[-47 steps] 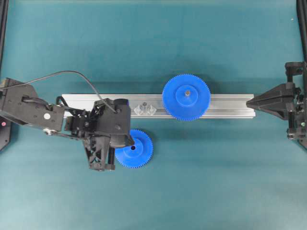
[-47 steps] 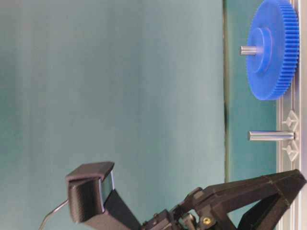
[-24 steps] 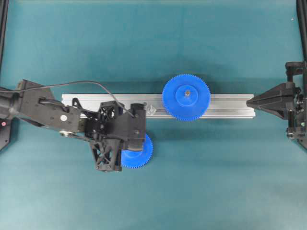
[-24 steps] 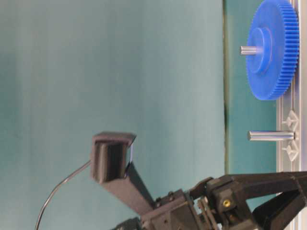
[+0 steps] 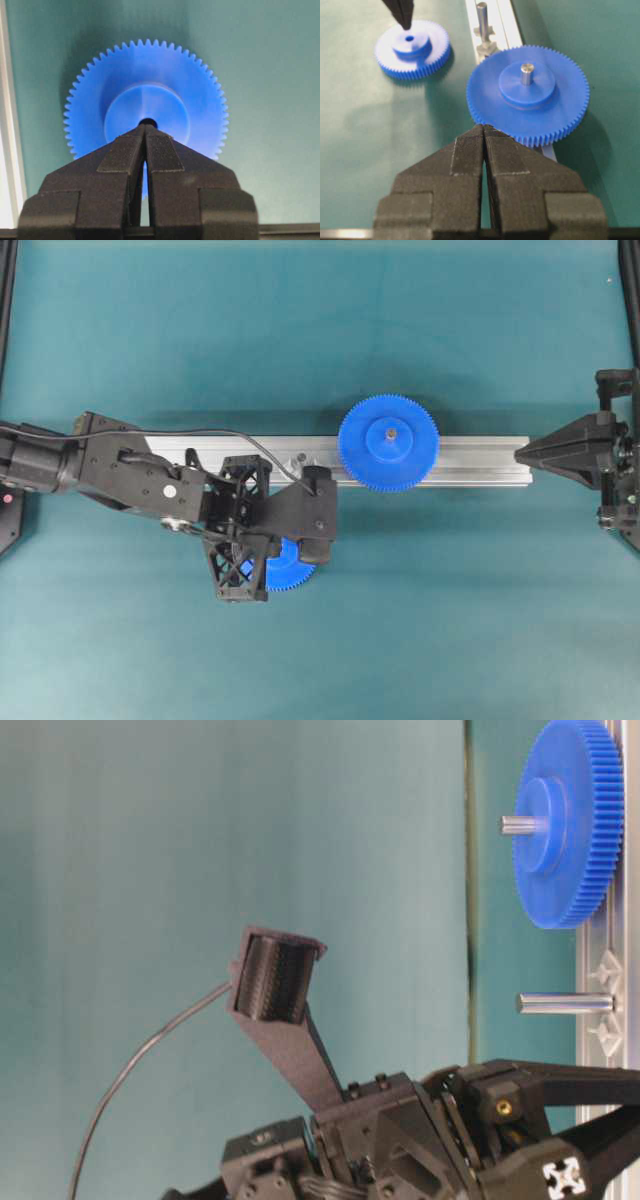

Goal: Find the location of the shaft and insert the small gear.
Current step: 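Position the left gripper above the small blue gear's hub, then lower the left gripper and close it on the gear hub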

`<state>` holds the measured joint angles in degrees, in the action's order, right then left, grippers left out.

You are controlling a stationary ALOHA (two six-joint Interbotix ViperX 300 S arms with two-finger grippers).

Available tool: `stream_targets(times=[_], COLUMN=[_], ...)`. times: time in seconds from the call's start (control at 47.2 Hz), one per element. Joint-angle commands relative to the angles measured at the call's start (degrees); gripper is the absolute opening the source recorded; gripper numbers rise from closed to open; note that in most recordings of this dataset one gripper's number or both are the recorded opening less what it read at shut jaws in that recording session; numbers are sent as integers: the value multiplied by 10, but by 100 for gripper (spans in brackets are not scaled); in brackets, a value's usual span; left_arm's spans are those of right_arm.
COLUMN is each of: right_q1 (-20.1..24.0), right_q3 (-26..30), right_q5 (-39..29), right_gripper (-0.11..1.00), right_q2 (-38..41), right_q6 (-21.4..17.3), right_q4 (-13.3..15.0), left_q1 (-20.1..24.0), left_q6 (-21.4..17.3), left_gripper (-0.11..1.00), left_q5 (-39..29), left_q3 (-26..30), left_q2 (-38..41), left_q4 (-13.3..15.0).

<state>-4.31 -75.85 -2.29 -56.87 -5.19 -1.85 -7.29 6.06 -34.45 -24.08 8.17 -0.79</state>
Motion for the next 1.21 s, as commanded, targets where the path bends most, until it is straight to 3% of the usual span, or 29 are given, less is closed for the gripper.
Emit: stream_targets(times=[0.0,0.254,0.889,0.995,1.08,1.186], right_q1=[-2,-2,-2,-3,-2,-2], right_q3=[5,4,0,-1,0,0], right_q5=[5,6,7,7,7,7], right_gripper=[0,0,0,0,0,0], right_q2=[3,3,3,3,3,3], right_q6=[-5,-5,-5,-5,-5,-5], right_q4=[0,0,0,-1,0,-1], left_q1=[-4,-5,-6,-6,-6,-6], left_q6=[-1,-3,-11,-10,-6,-2], left_gripper=[1,1,4,14,32,63], left_q5=[-17,-63,-67,-67,-67,-63], left_q3=[24,55,64,65,64,65], left_q2=[-4,12,19,20,22,22], left_q4=[-1,-1,-1,-1,-2,-2])
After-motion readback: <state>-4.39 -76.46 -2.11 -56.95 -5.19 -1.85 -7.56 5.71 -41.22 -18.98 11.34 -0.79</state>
